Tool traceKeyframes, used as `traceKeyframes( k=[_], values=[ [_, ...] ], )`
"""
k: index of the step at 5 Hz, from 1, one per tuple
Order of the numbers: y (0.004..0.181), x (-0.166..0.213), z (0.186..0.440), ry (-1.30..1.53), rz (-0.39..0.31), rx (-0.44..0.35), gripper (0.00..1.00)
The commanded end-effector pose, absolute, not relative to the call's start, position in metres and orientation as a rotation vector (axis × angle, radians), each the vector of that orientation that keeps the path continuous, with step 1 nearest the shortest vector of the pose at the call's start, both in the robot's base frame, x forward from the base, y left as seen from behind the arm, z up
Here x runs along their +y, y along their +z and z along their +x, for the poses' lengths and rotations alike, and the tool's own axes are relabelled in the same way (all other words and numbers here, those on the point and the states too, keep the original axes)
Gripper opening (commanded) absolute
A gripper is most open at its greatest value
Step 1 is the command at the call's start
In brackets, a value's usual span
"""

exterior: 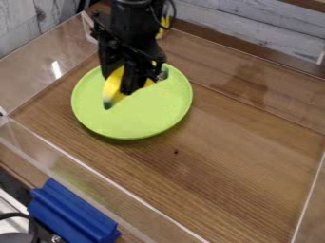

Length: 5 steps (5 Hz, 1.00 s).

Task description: Put the banana in the green plate

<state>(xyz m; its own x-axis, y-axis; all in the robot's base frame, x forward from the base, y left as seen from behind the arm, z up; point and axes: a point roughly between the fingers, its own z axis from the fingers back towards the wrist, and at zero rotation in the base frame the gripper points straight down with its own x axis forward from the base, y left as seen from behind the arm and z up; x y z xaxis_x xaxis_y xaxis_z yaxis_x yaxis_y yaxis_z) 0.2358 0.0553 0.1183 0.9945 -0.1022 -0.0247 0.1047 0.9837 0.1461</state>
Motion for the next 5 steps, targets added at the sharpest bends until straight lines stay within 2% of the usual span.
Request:
traceKeyframes(
  k=[1,3,5],
  values=[
    [0.116,0.059,0.244,-0.090,0.162,-0.026,0.00],
    [0.095,0.064,0.254,-0.072,0.160,-0.045,0.00],
    [0.083,0.070,0.262,-0.054,0.152,-0.065,0.00]
  ],
)
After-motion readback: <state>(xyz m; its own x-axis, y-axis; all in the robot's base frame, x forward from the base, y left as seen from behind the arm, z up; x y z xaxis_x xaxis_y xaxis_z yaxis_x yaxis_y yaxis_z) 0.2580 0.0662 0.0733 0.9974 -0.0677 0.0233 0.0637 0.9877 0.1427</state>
